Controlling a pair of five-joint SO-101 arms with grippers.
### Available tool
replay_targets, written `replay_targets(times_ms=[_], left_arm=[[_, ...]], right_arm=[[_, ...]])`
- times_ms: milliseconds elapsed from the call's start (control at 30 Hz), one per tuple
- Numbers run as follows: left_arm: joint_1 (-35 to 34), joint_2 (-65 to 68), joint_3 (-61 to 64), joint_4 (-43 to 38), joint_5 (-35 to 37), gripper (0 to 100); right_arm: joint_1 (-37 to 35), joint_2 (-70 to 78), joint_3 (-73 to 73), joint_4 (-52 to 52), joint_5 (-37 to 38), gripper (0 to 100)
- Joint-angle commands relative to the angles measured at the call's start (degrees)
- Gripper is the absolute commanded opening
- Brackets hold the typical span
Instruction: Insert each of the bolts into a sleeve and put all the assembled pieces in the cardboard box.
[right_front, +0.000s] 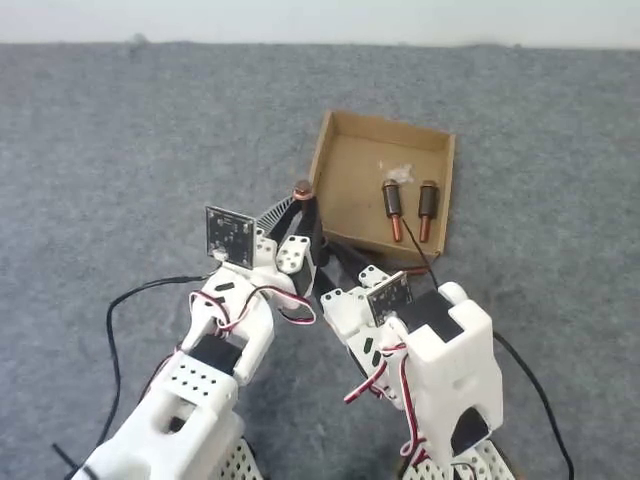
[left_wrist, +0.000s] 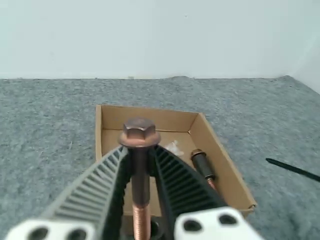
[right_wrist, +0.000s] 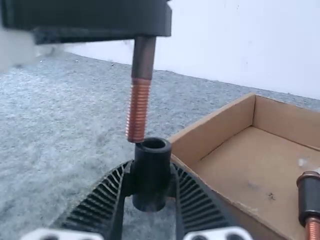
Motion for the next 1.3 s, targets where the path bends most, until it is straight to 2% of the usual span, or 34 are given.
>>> replay_targets(times_ms=[0, 833, 1100, 1267], left_arm=[[0.35, 0.26, -4.00, -1.58, -0.09, 1], [0.97, 0.53, -3.56, -1.23, -0.09, 1], [1.85, 9.05, -6.46, -0.88, -0.26, 1], [1.85, 8.18, -5.93, -0.53, -0.26, 1]], right_arm=[[-0.22, -0.92, 0.62, -0.04, 0.88, 0.6], [-1.63, -0.66, 2.64, -2.15, 3.96, 0.6], [-1.54, -0.66, 2.64, -2.15, 4.04, 0.6], [-1.45, -0.66, 2.64, -2.15, 4.04, 0.6]])
